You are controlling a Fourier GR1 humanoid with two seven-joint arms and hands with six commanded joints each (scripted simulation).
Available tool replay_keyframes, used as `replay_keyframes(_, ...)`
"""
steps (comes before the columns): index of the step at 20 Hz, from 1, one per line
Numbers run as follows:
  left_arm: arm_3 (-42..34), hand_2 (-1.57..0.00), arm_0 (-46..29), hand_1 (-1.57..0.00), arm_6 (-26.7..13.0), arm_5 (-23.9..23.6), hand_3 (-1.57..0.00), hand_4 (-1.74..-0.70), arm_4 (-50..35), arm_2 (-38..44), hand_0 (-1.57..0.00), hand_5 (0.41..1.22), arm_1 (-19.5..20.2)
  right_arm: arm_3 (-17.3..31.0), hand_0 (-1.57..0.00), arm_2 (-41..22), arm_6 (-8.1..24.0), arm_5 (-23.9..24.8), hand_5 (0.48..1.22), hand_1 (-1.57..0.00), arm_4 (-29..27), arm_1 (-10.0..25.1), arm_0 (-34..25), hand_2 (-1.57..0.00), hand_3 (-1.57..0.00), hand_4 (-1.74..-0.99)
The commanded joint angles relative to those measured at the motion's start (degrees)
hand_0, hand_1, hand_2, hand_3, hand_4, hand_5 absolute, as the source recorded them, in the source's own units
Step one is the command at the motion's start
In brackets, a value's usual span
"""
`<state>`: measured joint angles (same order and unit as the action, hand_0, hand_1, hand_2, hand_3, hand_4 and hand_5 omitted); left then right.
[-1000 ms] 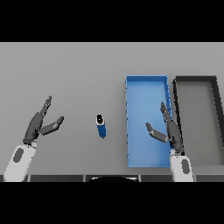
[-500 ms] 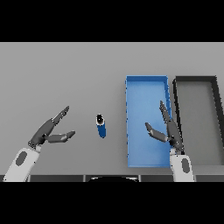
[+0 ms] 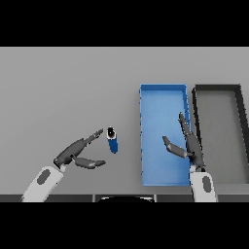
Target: Pick up the blue pipe and place it into the blue bin.
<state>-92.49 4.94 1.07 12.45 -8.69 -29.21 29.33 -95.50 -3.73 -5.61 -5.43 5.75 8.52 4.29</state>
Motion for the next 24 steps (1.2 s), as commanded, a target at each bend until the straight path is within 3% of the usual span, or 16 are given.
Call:
replay_keyframes(1,1.1,0.00,0.9,0.00,0.1,0.0,0.00,-1.12,0.5,-0.6,0.00,0.446,-1.4,0.0,0.00,0.2,0.0,-0.1,0.617,0.00,-0.5,-0.2,-0.2,0.00,0.00,-1.270)
replay_keyframes(8,9.2,0.00,5.3,0.00,-1.0,-0.1,0.00,-1.12,2.2,-2.9,0.00,0.448,-9.4,-1.1,0.00,0.3,-0.4,-0.3,0.605,0.00,-0.8,-0.1,1.1,0.00,0.00,-1.274)
replay_keyframes(14,14.9,0.00,9.0,0.00,3.1,-0.9,0.00,-1.09,4.1,-3.3,0.00,0.477,-14.3,-1.5,0.00,0.7,-0.3,-0.6,0.598,0.00,-1.1,0.5,1.6,0.00,0.00,-1.264)
replay_keyframes(16,16.6,-0.11,9.5,-0.03,4.3,-1.2,-0.10,-1.14,3.0,-2.9,0.00,0.550,-16.9,-1.7,0.00,0.4,-0.6,-0.4,0.601,0.00,-0.6,0.3,2.1,0.00,0.00,-1.266)
replay_keyframes(17,17.7,-0.29,9.9,-0.16,4.6,-1.4,-0.26,-1.21,1.9,-1.9,-0.02,0.607,-17.8,-1.9,0.00,0.6,-0.7,-0.4,0.600,0.00,-0.8,0.4,2.3,0.00,0.00,-1.261)
replay_keyframes(18,18.7,-0.48,10.2,-0.35,4.3,-1.0,-0.52,-1.25,0.4,-1.0,-0.19,0.730,-18.8,-1.8,0.00,0.3,-0.3,-0.4,0.600,0.00,-0.7,0.3,2.0,0.00,0.00,-1.260)
replay_keyframes(20,18.1,-0.87,9.7,-0.79,4.3,-2.3,-0.88,-1.42,0.0,-0.8,-0.67,0.906,-19.7,-0.6,0.00,0.6,-0.2,-0.5,0.605,0.00,-0.7,0.3,1.4,0.00,0.00,-1.259)
replay_keyframes(22,19.8,-1.12,9.4,-1.07,5.5,-2.9,-1.10,-1.53,0.3,-0.8,-0.99,1.020,-20.7,-0.9,0.00,0.7,-1.4,-0.7,0.611,0.00,-1.0,0.3,2.2,0.00,0.00,-1.262)
replay_keyframes(24,18.2,-1.29,9.0,-1.25,6.6,-4.4,-1.21,-1.60,1.3,-2.1,-1.20,1.092,-20.6,-1.0,0.00,0.3,-0.6,0.0,0.614,0.00,-0.5,-0.4,1.4,0.00,0.00,-1.260)
